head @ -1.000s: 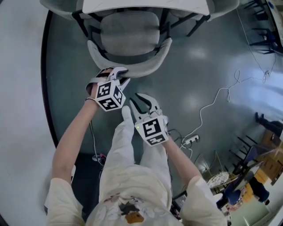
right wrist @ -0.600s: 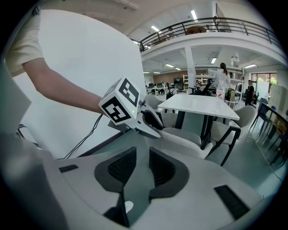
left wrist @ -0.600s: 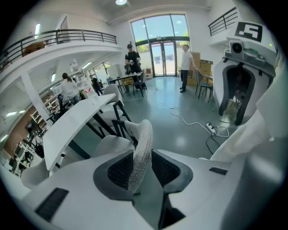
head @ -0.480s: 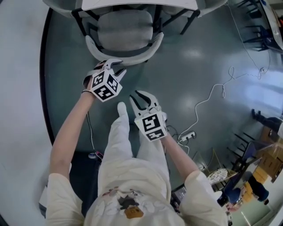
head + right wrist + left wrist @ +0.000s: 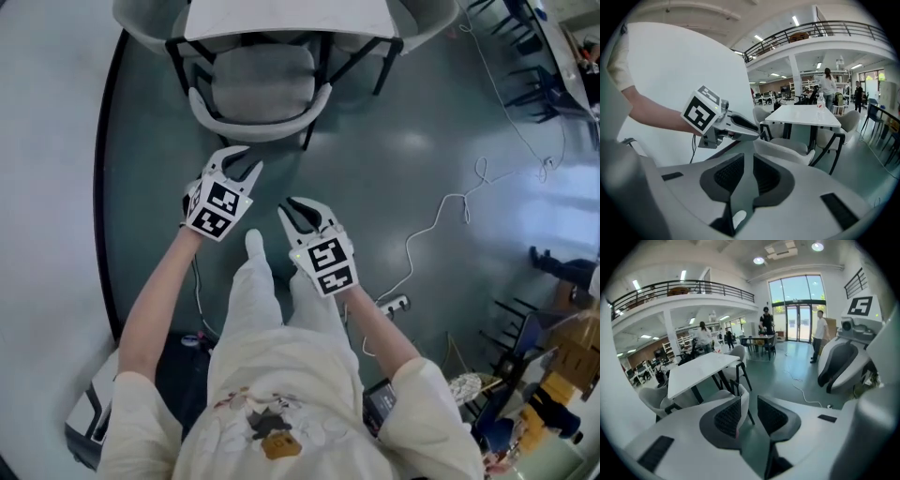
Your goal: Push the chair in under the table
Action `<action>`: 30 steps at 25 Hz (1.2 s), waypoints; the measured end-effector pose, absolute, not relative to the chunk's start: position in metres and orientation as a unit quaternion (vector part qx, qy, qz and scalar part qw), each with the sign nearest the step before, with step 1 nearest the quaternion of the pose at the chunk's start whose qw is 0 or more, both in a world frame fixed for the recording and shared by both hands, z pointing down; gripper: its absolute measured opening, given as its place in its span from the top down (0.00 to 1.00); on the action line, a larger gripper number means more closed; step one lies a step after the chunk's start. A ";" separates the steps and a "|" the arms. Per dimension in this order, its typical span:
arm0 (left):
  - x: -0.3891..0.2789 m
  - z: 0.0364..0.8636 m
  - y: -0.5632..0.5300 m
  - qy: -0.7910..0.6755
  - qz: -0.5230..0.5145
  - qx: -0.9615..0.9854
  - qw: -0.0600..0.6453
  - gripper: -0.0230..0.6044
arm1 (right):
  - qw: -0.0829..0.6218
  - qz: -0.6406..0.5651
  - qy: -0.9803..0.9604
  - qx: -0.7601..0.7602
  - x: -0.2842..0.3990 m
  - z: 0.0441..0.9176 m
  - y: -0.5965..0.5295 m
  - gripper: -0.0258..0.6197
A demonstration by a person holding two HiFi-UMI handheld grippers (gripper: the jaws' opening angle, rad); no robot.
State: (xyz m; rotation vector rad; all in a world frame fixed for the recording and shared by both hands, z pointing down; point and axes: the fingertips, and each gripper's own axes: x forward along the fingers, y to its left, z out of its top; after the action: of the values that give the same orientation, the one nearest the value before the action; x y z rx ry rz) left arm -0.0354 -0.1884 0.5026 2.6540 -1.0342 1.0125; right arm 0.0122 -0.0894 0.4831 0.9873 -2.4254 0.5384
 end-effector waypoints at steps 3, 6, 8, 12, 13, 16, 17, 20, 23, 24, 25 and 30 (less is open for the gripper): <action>-0.035 0.475 -0.162 -0.380 0.297 0.870 0.101 0.80 | 0.219 0.194 -0.892 0.344 0.012 0.459 -0.081 0.88; -0.034 0.447 -0.148 -0.417 0.279 0.859 0.107 0.84 | 0.204 0.175 -0.901 0.342 0.018 0.430 -0.082 0.90; -0.033 0.431 -0.137 -0.434 0.253 0.855 0.125 0.89 | 0.196 0.166 -0.904 0.341 0.019 0.415 -0.081 0.91; -0.019 0.400 -0.104 -0.443 0.199 0.857 0.174 0.95 | 0.169 0.176 -0.908 0.340 0.018 0.387 -0.078 0.93; -0.016 0.391 -0.097 -0.447 0.195 0.855 0.176 0.95 | 0.160 0.178 -0.909 0.342 0.019 0.380 -0.077 0.93; -0.013 0.366 -0.079 -0.467 0.186 0.843 0.191 0.95 | 0.135 0.184 -0.911 0.344 0.019 0.354 -0.073 0.94; -0.013 0.358 -0.073 -0.476 0.184 0.837 0.195 0.95 | 0.127 0.185 -0.911 0.345 0.020 0.346 -0.071 0.94; -0.013 0.338 -0.063 -0.495 0.174 0.828 0.199 0.95 | 0.112 0.171 -0.912 0.355 0.019 0.326 -0.064 0.94; -0.020 0.321 -0.055 -0.505 0.160 0.825 0.198 0.95 | 0.100 0.158 -0.909 0.373 0.014 0.311 -0.057 0.94; -0.023 0.315 -0.054 -0.507 0.156 0.824 0.197 0.95 | 0.094 0.160 -0.907 0.377 0.012 0.306 -0.056 0.94; -0.026 0.310 -0.052 -0.509 0.151 0.825 0.196 0.95 | 0.088 0.164 -0.906 0.380 0.011 0.300 -0.055 0.94; -0.028 0.300 -0.033 -0.506 0.137 0.830 0.190 0.95 | 0.072 0.174 -0.900 0.392 0.005 0.286 -0.043 0.94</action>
State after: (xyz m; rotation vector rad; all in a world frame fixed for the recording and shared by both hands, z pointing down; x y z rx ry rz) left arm -0.0282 -0.0333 0.2997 2.3329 -1.4216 0.3860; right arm 0.0048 -0.0432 0.2857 1.1796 -2.7063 0.5244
